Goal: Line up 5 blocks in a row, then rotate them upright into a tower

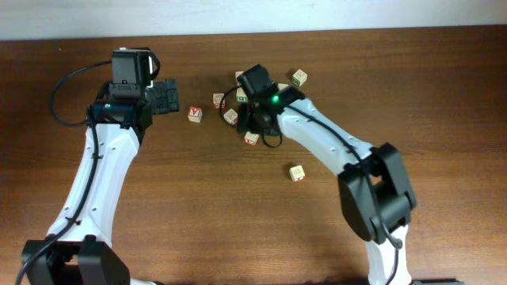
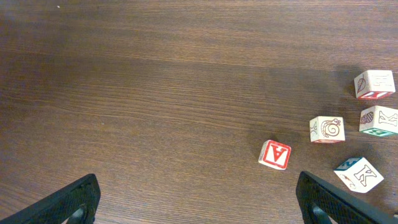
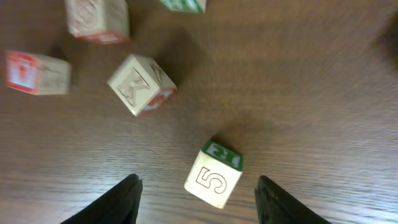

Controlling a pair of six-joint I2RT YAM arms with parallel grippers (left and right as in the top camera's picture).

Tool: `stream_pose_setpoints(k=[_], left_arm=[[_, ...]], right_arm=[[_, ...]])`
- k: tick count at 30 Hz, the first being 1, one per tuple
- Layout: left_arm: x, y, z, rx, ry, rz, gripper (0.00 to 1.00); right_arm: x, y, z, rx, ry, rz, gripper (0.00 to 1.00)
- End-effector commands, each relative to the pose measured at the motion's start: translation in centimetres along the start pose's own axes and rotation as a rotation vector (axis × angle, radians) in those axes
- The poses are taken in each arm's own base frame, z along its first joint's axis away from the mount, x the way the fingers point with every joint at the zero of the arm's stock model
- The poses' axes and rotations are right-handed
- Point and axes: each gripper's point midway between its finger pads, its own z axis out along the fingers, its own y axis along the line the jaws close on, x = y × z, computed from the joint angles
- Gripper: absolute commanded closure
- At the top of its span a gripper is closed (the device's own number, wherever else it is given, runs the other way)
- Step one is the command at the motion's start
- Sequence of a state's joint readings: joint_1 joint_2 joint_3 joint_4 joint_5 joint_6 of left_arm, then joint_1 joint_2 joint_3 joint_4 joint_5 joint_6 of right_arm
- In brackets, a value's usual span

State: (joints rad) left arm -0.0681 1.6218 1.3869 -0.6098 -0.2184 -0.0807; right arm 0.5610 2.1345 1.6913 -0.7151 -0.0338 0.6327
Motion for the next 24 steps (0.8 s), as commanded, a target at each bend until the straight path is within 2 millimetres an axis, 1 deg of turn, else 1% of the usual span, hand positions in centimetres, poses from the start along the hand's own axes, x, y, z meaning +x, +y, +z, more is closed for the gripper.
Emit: stream_pose_setpoints(k=[1,3,6,9,13,15,16,21,24], left_arm=[[-0.7,0.4,0.0,-0.015,-0.014,-0.022,0.01],[-0.7,0.4,0.0,-0.015,-0.014,-0.022,0.01],[-0.7,0.4,0.0,-0.015,-0.015,-0.022,0.01],[-0.7,0.4,0.0,-0.015,-0.015,-0.022,0.01],[-0.7,0.4,0.0,-0.015,-0.014,-0.022,0.01],[-0.7,0.4,0.0,-0.015,-0.014,-0.022,0.01],[-0.7,0.4,0.0,-0.015,-0.014,-0.022,0.01],[-0.7,0.4,0.0,-0.015,-0.015,-0.022,0.01],[-0.7,0.4,0.0,-0.015,-0.014,-0.022,0.01]], right_arm=[[0.1,-0.6,1.4,0.059,-0.015,0.027,0.40],[0.2,-1.4,1.9,0.099,-0.023,0.055,0.38],[0.8,-1.7,3.0,0.113,0.000,0.067,0.37],[1.1,-2.0,3.6,0.120,0.010,0.067,0.38],[0.9,-1.8,3.8,0.113,0.001,0.068,0.46],[0.9,-1.8,3.8,0.112,0.004,0.067,0.48],[1.0,-1.8,3.9,0.114,0.006,0.067,0.50],[1.8,-2.2,3.8,0.135,0.034,0.060,0.53],[2.1,-2.4,3.7,0.145,0.047,0.056,0.60]])
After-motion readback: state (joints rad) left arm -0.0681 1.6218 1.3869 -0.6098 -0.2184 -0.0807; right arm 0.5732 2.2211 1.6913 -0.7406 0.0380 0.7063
